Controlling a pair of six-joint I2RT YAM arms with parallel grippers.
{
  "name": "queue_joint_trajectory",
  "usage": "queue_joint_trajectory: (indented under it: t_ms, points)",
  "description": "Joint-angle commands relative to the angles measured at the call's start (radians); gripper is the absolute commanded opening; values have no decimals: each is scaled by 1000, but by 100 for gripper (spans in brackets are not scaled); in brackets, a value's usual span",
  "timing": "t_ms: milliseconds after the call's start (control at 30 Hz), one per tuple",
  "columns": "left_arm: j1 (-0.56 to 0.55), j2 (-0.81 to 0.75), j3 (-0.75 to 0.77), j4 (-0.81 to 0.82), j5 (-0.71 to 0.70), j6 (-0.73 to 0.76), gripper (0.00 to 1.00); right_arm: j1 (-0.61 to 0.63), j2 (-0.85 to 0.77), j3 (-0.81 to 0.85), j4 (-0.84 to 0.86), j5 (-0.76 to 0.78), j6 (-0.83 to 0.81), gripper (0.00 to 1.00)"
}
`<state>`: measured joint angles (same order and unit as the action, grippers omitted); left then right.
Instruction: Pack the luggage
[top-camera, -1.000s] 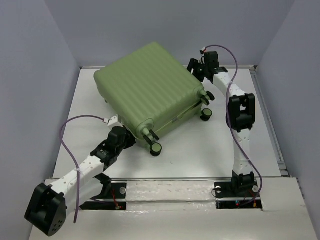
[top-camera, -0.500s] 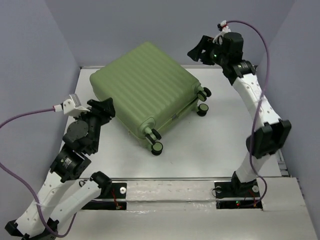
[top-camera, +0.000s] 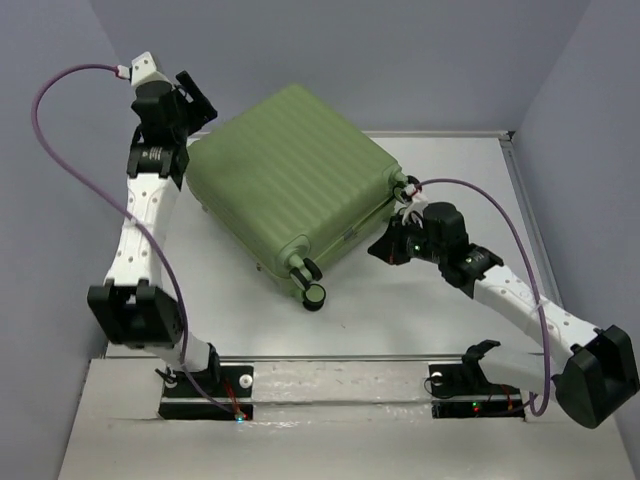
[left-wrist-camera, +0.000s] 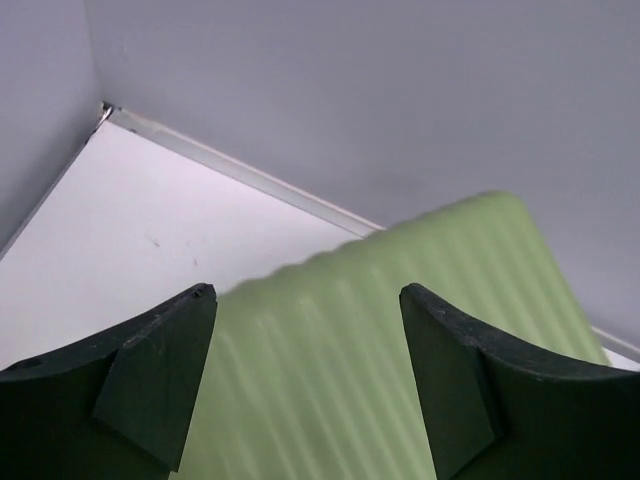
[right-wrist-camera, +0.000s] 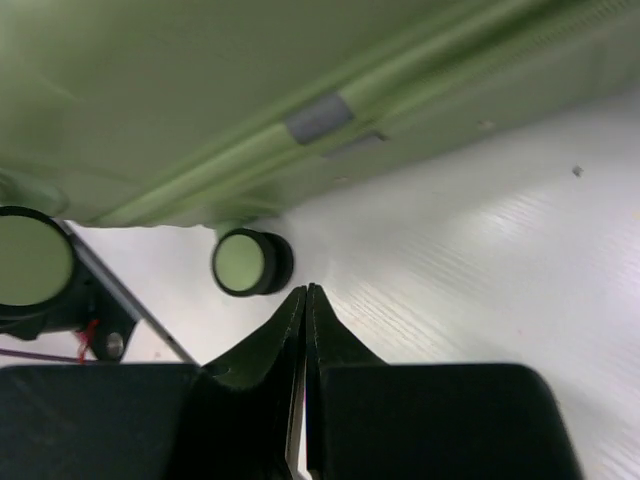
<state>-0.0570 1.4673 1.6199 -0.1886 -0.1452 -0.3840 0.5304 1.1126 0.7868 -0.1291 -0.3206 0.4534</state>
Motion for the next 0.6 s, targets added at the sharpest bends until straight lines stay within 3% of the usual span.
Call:
queue_joint_trajectory:
  t_ms: [0,133,300,567]
  points:
    - [165,181,185,-38,254,-32,88,-4,-85,-96,100,35,14,7]
    - [249,362,362,-77,360,-62,89,-4,-36,-153,118,25,31,7]
    - [263,660,690,-224,508,-47,91,-4,48,-167,201,58,53,7]
    - [263,892,704,-149,663,-84,90,-4,211,-72,253,161,90,7]
